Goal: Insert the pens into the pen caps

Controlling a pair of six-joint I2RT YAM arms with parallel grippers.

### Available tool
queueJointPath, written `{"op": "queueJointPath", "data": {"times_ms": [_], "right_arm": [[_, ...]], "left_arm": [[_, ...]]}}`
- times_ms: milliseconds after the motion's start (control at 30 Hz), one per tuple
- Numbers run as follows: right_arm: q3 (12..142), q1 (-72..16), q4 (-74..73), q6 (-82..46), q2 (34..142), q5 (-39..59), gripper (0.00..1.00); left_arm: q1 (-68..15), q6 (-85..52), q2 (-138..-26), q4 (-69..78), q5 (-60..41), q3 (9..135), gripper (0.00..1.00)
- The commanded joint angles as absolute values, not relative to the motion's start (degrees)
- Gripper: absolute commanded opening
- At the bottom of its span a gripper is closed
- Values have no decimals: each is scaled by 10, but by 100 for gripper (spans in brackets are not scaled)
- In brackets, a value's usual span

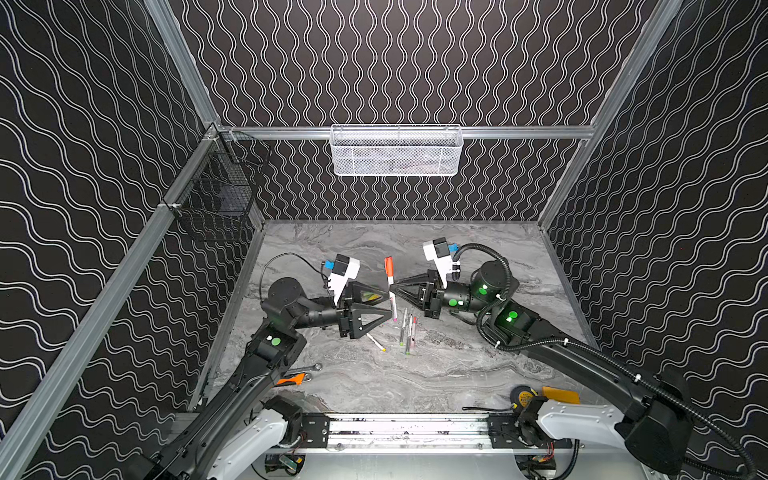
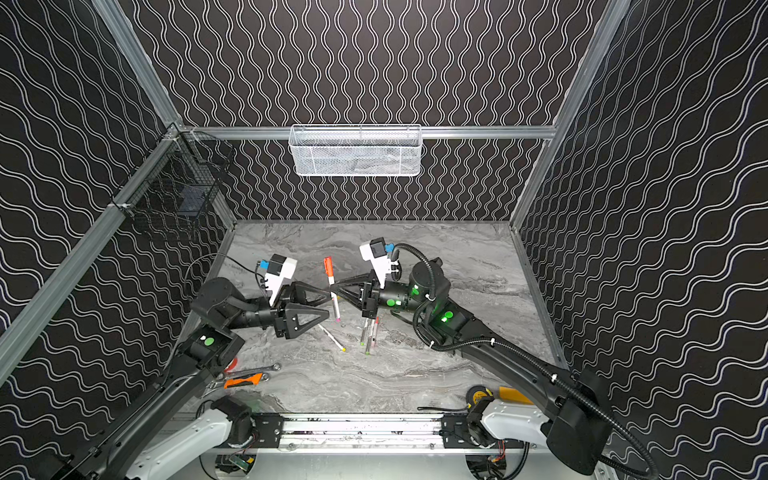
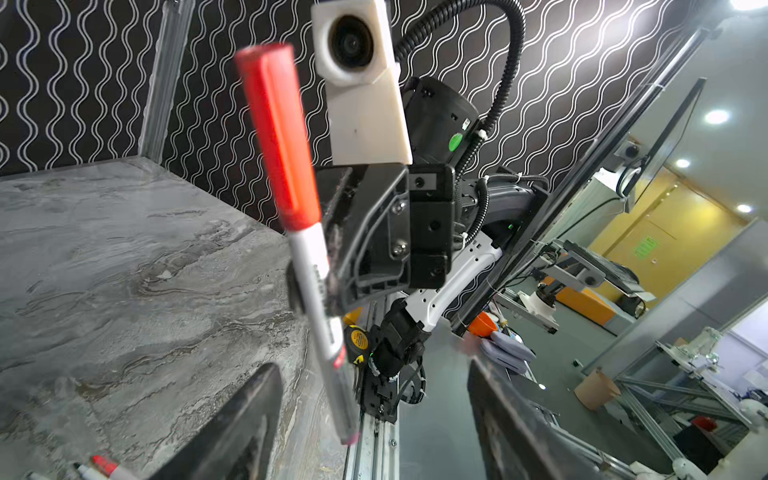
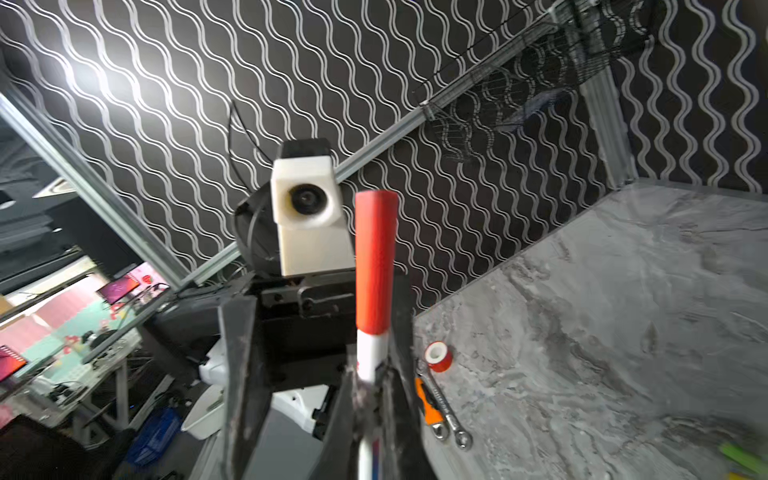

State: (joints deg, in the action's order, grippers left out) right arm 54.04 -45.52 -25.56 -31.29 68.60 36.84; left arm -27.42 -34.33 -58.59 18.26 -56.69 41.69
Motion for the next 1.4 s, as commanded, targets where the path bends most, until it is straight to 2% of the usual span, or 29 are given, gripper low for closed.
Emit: {"op": "queueJointPath", "data": {"times_ms": [0, 67, 233, 400, 667, 733, 833, 900, 1000, 1133, 1367], "right_arm": [[537, -454, -292, -347, 676, 402, 0], [531, -454, -305, -358, 672, 409, 0], [518, -454, -315, -370, 665, 408, 0], [512, -454, -334, -384, 666, 412, 0], [517, -450, -332, -390, 664, 419, 1], [520, -447, -330, -392, 664, 424, 7], [528, -439, -318, -392, 661, 431, 25], [537, -435, -299, -382, 657, 431, 40], [553, -428, -270, -364, 655, 434, 53], [594, -418, -215, -334, 664, 435, 59], [644, -405, -157, -299, 703, 435, 59]], "left_arm": [[-293, -326, -606, 207, -538, 428, 73], [-299, -334, -617, 229, -541, 429, 69], [-302, -369, -631, 302, -551, 418, 45], [-304, -383, -645, 333, -565, 414, 27], [-305, -358, -640, 303, -565, 414, 0], [-305, -352, -638, 294, -564, 411, 0], [-305, -338, -635, 273, -562, 409, 0], [-306, -329, -632, 257, -560, 408, 0], [-305, -310, -628, 228, -556, 408, 0], [-306, -299, -628, 209, -552, 409, 0], [-315, -264, -620, 159, -532, 415, 0]]}}
